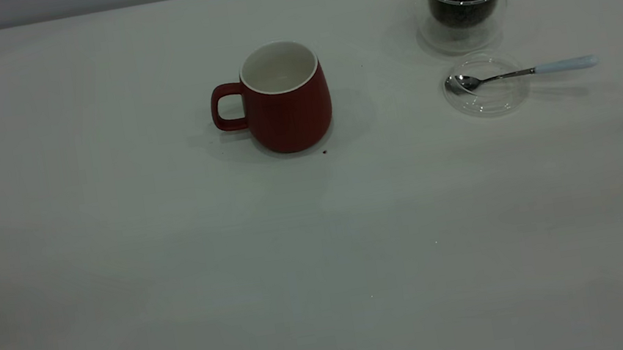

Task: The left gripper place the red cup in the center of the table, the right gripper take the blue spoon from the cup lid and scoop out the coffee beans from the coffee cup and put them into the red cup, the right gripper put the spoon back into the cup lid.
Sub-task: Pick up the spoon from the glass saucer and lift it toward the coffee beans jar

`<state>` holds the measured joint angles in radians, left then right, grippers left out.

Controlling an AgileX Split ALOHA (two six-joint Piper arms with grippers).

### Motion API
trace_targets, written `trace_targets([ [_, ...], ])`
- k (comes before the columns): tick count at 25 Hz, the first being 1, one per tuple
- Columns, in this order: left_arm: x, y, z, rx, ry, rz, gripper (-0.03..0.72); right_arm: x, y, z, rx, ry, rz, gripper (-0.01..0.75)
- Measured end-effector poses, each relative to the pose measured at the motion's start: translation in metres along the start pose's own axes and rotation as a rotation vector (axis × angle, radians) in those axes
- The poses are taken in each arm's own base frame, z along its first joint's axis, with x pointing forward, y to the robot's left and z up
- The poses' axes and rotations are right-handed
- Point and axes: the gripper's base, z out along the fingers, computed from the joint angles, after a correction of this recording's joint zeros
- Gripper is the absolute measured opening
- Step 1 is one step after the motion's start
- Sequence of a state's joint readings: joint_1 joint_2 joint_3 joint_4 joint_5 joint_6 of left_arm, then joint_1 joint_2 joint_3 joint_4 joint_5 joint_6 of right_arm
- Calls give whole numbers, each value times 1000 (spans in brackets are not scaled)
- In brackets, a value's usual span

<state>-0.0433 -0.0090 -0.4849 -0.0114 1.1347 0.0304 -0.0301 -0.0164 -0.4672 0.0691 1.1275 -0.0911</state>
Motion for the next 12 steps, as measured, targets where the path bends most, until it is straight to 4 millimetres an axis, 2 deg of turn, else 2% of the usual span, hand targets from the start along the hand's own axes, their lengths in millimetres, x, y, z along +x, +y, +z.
trace_targets([
  [6, 0, 0, 0, 0, -2, -4, 586, -10, 1, -6, -11, -41, -23, 587],
  [12, 0, 0, 0, 0, -2, -4, 586, -52, 1, 4, -50, 3, -32, 587],
])
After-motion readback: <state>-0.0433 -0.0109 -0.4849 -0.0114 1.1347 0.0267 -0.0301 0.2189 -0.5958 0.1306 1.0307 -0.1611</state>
